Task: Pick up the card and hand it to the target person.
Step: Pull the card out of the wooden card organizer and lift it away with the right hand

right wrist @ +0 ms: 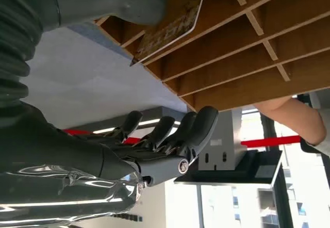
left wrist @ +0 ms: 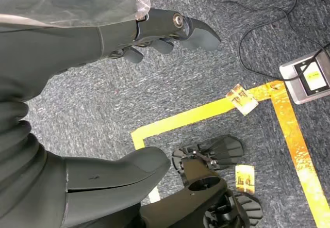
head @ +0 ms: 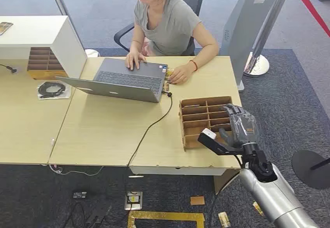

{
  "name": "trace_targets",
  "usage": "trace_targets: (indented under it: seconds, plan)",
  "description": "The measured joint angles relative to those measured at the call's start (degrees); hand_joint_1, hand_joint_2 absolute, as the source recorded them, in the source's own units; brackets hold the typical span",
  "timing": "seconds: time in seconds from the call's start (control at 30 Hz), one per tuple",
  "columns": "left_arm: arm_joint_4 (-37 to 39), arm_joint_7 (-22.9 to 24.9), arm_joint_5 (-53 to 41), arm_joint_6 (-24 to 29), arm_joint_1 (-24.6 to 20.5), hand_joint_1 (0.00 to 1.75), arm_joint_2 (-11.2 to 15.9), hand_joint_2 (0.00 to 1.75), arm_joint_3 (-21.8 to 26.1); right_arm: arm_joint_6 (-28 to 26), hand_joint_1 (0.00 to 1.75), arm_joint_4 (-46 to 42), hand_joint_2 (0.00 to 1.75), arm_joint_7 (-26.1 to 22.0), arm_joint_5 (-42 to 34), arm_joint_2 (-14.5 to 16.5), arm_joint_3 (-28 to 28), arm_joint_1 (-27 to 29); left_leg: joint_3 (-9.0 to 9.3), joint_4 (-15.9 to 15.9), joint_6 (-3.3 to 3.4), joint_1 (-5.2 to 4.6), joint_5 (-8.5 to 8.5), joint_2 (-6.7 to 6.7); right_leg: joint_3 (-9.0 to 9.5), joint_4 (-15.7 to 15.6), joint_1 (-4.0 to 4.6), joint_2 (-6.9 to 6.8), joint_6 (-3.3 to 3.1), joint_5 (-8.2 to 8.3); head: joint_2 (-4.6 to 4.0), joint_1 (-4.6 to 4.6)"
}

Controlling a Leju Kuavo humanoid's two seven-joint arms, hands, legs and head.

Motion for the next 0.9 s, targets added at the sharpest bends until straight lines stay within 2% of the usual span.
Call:
trace_targets:
  seconds: [0.13,0.27,0.33,0.4,0.47,0.9]
  plan:
    - [0.0,0.0,0.0,-0.1,0.0,0.0,0.0,1.75,0.0,0.0,0.52,0.8,1.75,-0.6,-0.5,0.0,0.1,-0.1,0.0,0.0,0.0,0.0,0.0,0.0,0.0,0.0,0.0,0.0,0.0,0.0,0.0,0.03]
    - [0.0,0.0,0.0,-0.1,-0.1,0.0,0.0,1.75,0.0,0.0,0.64,1.7,1.75,-0.7,-0.7,0.0,0.1,-0.3,0.0,0.0,0.0,0.0,0.0,0.0,0.0,0.0,0.0,0.0,0.0,0.0,0.0,0.02]
    - [0.0,0.0,0.0,-0.1,-0.1,0.0,0.0,1.75,0.0,0.0,0.94,2.2,1.75,-0.7,-0.5,0.0,0.1,-0.4,0.0,0.0,0.0,0.0,0.0,0.0,0.0,0.0,0.0,0.0,0.0,0.0,0.0,0.03]
    - [0.0,0.0,0.0,-0.2,-0.1,0.0,-0.1,1.75,0.0,0.0,1.35,2.6,1.75,-0.6,-0.2,0.0,0.1,-0.4,0.0,0.0,0.0,0.0,0.0,0.0,0.0,0.0,0.0,0.0,0.0,0.0,0.0,0.04]
    - [0.0,0.0,0.0,-0.2,-0.1,0.0,-0.1,1.75,0.0,-0.1,1.52,2.9,1.75,-0.5,0.1,0.0,0.1,-0.5,0.0,0.0,0.0,0.0,0.0,0.0,0.0,0.0,0.0,0.0,0.0,0.0,0.0,0.04]
    - [0.0,0.0,0.0,-0.2,0.0,0.0,-0.3,1.75,0.0,-1.3,1.51,1.8,1.75,0.3,2.3,0.3,0.3,-0.5,0.0,0.0,0.0,0.0,0.0,0.0,0.01,0.0,0.0,0.0,0.0,0.0,0.0,0.03]
